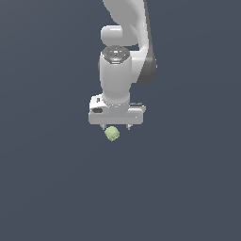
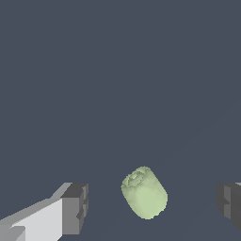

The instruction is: Pick up the object and move it to a goal position.

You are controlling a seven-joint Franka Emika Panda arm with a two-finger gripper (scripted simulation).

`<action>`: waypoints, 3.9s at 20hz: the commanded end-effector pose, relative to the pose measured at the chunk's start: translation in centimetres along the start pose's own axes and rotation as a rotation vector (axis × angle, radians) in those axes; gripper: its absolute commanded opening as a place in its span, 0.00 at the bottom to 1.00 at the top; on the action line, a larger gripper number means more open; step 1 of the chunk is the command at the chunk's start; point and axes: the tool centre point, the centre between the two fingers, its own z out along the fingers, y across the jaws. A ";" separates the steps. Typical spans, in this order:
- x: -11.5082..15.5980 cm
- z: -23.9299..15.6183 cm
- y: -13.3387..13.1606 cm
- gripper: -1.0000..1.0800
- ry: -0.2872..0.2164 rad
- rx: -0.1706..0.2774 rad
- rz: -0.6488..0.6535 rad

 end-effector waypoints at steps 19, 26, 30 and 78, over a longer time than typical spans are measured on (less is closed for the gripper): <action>-1.9 2.8 1.2 0.96 -0.015 0.002 -0.162; -4.0 5.6 1.8 0.96 -0.030 0.012 -0.328; -5.3 7.1 2.1 0.96 -0.037 0.020 -0.423; -8.2 14.7 2.4 0.00 -0.046 0.038 -0.607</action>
